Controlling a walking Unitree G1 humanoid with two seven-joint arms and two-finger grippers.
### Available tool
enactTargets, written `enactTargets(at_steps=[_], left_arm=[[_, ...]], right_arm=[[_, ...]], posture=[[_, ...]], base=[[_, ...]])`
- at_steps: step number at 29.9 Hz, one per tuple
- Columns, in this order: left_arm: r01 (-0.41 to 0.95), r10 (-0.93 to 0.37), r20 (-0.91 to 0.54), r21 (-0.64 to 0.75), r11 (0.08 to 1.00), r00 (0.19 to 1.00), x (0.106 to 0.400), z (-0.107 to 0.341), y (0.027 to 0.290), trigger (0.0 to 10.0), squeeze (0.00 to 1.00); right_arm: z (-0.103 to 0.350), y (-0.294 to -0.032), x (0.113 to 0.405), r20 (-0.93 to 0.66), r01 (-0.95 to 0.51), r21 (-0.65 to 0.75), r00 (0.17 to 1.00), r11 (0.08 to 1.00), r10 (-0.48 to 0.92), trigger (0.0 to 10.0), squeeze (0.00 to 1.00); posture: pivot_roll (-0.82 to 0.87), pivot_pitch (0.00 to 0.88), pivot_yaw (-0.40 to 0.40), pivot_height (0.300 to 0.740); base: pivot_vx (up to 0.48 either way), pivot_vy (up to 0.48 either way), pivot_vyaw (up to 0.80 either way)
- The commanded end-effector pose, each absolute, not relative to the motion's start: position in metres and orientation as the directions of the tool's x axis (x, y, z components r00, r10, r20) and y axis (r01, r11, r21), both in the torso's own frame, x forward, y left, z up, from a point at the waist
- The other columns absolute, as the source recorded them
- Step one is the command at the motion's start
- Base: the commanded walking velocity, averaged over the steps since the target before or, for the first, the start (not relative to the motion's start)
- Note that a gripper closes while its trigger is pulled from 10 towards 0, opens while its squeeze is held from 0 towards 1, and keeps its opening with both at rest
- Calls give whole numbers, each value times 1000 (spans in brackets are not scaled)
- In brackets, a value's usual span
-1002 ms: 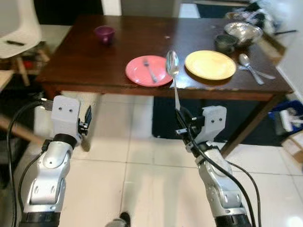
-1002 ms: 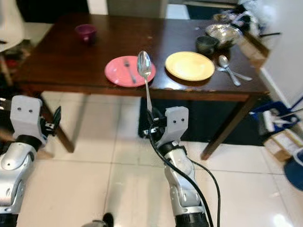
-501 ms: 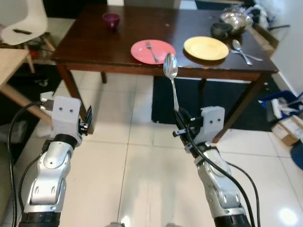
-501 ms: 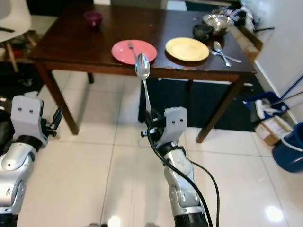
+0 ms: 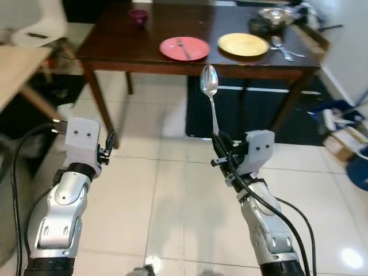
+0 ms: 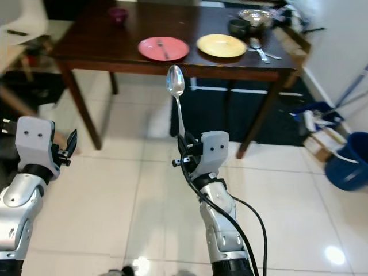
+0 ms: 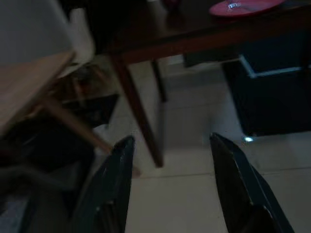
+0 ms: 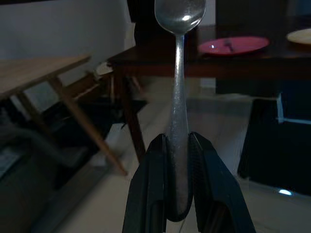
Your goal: Setting the table
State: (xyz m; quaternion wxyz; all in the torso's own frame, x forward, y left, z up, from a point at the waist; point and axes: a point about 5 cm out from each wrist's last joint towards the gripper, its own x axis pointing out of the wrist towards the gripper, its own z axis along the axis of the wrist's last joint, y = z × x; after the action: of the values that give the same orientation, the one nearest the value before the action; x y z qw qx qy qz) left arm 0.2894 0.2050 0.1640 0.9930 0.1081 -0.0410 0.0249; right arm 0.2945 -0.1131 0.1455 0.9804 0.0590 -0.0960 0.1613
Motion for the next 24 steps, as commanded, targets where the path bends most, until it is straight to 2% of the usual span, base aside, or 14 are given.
enactTargets(at_steps=[1,16,24], left_arm=[[-40,24,74,222,974,997,289,162,202,10000,0],[-37,21,72,224,974,997,289,162,201,10000,0],[-16,5,52,212,977,999,288,161,200,10000,0]], right_arm=[[145,-118,294,213,-308,98,935,946,283,10000,0],[145,-117,294,213,-308,100,936,946,282,10000,0],[145,-117,294,213,-305,107,937,946,278,10000,0]], posture=[[-52,21,56,740],[-52,24,58,740],[-52,24,57,740]], base=[[-368,0,0],[-360,0,0],[0,0,0]])
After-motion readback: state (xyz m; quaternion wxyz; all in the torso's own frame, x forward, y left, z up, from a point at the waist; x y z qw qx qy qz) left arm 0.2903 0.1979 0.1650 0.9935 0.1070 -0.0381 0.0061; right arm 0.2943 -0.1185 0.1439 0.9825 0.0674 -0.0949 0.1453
